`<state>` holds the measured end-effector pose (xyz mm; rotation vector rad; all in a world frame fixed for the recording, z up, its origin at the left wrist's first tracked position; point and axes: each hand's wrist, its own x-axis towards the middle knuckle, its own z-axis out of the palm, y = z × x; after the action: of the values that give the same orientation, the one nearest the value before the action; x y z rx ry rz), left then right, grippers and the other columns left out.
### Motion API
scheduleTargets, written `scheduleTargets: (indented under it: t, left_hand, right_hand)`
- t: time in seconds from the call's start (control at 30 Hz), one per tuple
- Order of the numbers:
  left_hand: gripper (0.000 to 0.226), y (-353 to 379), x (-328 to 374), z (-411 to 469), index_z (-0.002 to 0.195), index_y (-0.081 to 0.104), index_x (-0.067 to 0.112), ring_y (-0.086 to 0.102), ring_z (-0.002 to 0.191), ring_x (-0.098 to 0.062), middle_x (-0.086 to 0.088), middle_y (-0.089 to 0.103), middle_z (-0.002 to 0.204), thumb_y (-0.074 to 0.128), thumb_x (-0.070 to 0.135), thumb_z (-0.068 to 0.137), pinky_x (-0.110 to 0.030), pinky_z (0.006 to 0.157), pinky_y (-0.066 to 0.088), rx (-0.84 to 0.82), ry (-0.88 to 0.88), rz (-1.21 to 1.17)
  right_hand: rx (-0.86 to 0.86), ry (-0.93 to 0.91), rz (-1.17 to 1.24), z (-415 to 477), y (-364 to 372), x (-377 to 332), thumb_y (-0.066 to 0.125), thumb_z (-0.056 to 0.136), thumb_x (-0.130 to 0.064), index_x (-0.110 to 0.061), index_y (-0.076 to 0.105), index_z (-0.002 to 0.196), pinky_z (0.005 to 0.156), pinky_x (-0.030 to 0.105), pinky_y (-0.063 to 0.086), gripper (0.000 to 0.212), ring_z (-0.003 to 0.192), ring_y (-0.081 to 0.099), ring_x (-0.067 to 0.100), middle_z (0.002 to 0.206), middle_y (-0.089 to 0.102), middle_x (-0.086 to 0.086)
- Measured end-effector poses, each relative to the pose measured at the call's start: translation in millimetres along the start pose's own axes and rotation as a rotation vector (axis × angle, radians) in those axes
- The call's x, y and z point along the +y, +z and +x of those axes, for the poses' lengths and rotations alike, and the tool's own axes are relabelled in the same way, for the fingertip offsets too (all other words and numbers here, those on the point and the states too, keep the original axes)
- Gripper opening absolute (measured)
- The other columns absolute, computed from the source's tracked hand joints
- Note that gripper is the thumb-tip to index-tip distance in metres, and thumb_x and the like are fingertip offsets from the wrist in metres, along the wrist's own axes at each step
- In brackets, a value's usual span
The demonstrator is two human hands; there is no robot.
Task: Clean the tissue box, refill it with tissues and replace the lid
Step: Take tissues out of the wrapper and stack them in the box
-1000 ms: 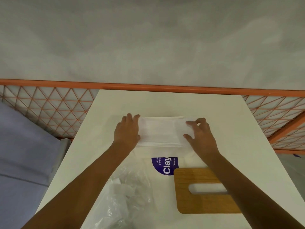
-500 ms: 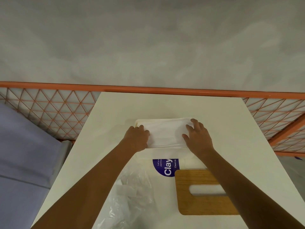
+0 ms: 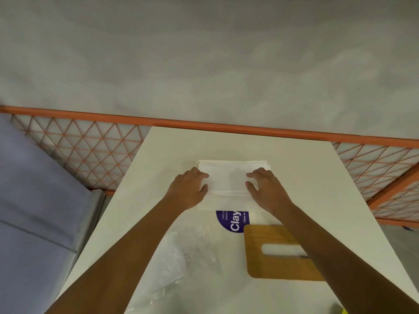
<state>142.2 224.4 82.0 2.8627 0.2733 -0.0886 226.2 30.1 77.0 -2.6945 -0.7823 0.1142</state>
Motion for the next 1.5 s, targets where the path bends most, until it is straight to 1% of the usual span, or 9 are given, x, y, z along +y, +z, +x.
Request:
scheduleTargets:
  t: [0.43,0.63,0.8,0.9,1.03,1.2,1.27,1.37,1.5]
  left_hand:
    - [0.059,20,-66,-104,0.14,0.038,0.024,0.045,0.128,-0.016,0.002,0.043,0.142,0.035,0.057,0.091,-0.031,0.11,0.031,-0.052,-0.121,-0.109]
    - [0.127,39,-94,-143,0.147,0.017,0.027,0.03,0.139,-0.017,0.005,0.025,0.153,0.027,0.097,0.042,-0.034,0.114,0.025,-0.222,-0.217,-0.15]
    - [0.131,63,-105,-156,0.15,0.003,0.024,0.016,0.145,-0.022,0.0,0.012,0.158,0.064,0.082,0.049,-0.039,0.118,0.015,-0.35,-0.224,-0.027]
    - [0.125,79,-106,-161,0.15,0.001,0.022,0.014,0.145,-0.021,-0.001,0.012,0.158,0.068,0.073,0.058,-0.037,0.119,0.012,-0.325,-0.202,0.024]
    - [0.12,91,-105,-163,0.15,0.003,0.022,0.014,0.145,-0.022,0.0,0.013,0.157,0.07,0.068,0.061,-0.038,0.118,0.012,-0.262,-0.198,0.049]
    - [0.119,96,-105,-161,0.149,0.006,0.023,0.017,0.144,-0.022,0.0,0.017,0.156,0.071,0.067,0.06,-0.04,0.118,0.015,-0.236,-0.186,0.011]
    - [0.118,96,-105,-161,0.149,0.008,0.023,0.018,0.143,-0.021,0.001,0.019,0.156,0.07,0.068,0.06,-0.04,0.118,0.016,-0.225,-0.18,0.005]
    - [0.118,97,-106,-162,0.149,0.007,0.023,0.018,0.144,-0.021,0.001,0.018,0.156,0.07,0.069,0.06,-0.039,0.118,0.015,-0.22,-0.18,0.024]
    - [0.12,97,-107,-162,0.149,0.006,0.022,0.018,0.144,-0.02,0.002,0.018,0.156,0.07,0.069,0.059,-0.037,0.118,0.015,-0.22,-0.184,0.022]
  right_hand:
    - [-0.423,0.303,0.721,-48,72,-71,0.054,0.087,0.004,-0.002,0.067,0.096,0.057,0.009,0.048,0.017,0.052,0.058,0.003,0.069,0.06,0.003]
    - [-0.568,0.355,0.707,-56,103,-94,0.061,0.085,-0.002,-0.002,0.064,0.101,0.047,0.007,0.045,0.016,0.034,0.053,-0.002,0.062,0.059,0.004]
    - [-0.533,0.449,0.707,-64,115,-111,0.06,0.088,-0.019,-0.007,0.048,0.114,0.061,0.02,0.048,0.031,0.066,0.057,0.014,0.087,0.062,0.007]
    - [-0.508,0.361,0.519,-63,123,-118,0.063,0.086,-0.015,0.001,0.044,0.128,0.092,0.026,0.042,0.049,0.107,0.056,0.025,0.122,0.053,0.013]
    - [-0.624,0.26,0.421,-64,133,-128,0.066,0.084,-0.019,-0.002,0.049,0.129,0.102,0.025,0.036,0.052,0.126,0.048,0.025,0.136,0.05,0.011]
    - [-0.64,0.476,0.712,-65,136,-137,0.051,0.09,-0.005,-0.002,0.061,0.088,0.073,0.03,0.044,0.011,0.079,0.056,0.022,0.091,0.059,0.011]
    - [-0.689,0.525,0.786,-64,139,-135,0.047,0.091,-0.005,-0.01,0.056,0.073,0.058,0.024,0.041,0.02,0.064,0.047,0.014,0.077,0.059,0.008]
    - [-0.735,0.526,0.834,-69,133,-133,0.051,0.093,-0.012,-0.009,0.059,0.092,0.051,0.018,0.04,0.009,0.061,0.045,0.012,0.067,0.06,0.001]
    - [-0.696,0.366,0.742,-73,132,-124,0.059,0.089,-0.016,-0.001,0.059,0.117,0.071,0.025,0.043,0.032,0.08,0.055,0.02,0.099,0.064,0.02]
